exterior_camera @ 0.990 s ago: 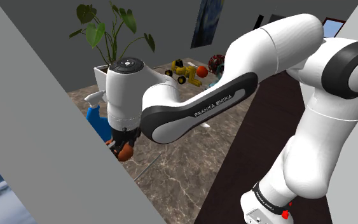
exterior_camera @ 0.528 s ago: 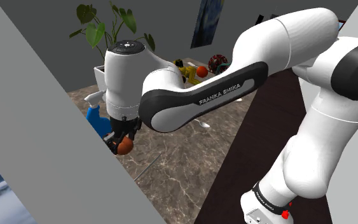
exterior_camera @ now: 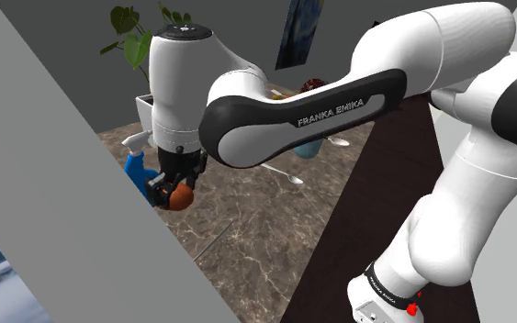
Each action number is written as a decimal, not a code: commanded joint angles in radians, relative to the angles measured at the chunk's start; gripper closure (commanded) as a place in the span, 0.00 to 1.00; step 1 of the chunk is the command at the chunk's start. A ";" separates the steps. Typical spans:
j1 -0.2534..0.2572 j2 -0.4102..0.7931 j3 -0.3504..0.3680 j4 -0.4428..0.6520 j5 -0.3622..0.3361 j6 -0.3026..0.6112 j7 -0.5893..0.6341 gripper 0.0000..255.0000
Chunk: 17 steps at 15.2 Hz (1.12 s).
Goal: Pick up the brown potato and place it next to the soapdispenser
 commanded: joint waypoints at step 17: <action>-0.001 -0.040 0.006 0.198 0.043 -0.225 -0.053 1.00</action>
